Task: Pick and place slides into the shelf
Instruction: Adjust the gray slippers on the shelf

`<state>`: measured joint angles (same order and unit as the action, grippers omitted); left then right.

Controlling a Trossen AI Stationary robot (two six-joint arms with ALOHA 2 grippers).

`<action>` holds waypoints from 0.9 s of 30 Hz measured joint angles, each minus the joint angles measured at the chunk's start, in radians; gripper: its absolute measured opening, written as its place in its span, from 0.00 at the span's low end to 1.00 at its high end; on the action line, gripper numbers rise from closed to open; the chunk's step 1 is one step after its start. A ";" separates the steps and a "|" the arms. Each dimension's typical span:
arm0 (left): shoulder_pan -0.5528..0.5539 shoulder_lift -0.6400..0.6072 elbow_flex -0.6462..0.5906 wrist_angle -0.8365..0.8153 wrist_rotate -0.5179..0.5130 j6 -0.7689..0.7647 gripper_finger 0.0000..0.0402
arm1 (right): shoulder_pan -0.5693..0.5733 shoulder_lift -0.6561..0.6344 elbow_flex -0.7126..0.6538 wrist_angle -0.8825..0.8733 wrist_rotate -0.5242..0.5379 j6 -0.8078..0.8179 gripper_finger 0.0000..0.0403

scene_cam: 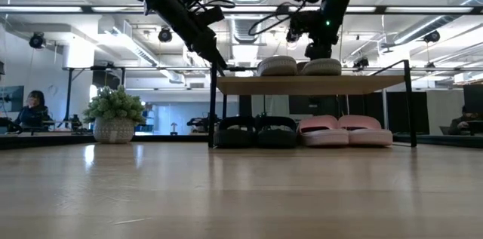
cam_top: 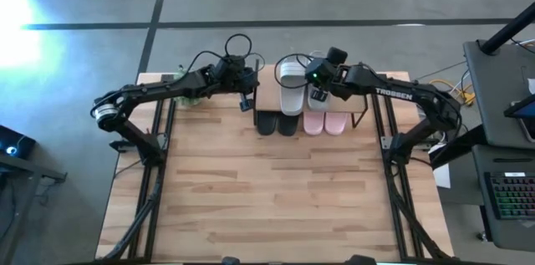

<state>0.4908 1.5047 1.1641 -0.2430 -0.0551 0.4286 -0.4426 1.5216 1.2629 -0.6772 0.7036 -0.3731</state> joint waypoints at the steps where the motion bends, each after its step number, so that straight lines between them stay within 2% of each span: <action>1: 0.000 0.000 0.000 0.000 0.000 0.000 0.00 | -0.010 0.004 -0.001 0.001 0.000 0.007 0.44; 7: 0.000 0.000 -0.006 -0.001 0.001 0.001 0.00 | -0.036 0.020 0.001 0.002 -0.004 0.014 0.30; 15: 0.000 0.000 -0.006 -0.001 0.001 0.002 0.00 | -0.034 0.006 -0.003 -0.049 -0.003 -0.027 0.05; 27: 0.000 -0.001 -0.006 -0.001 0.000 0.000 0.00 | -0.015 -0.008 0.005 -0.096 -0.042 -0.002 0.03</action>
<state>0.4904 1.5040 1.1580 -0.2436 -0.0547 0.4288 -0.4576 1.5131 1.2681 -0.7737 0.6619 -0.3747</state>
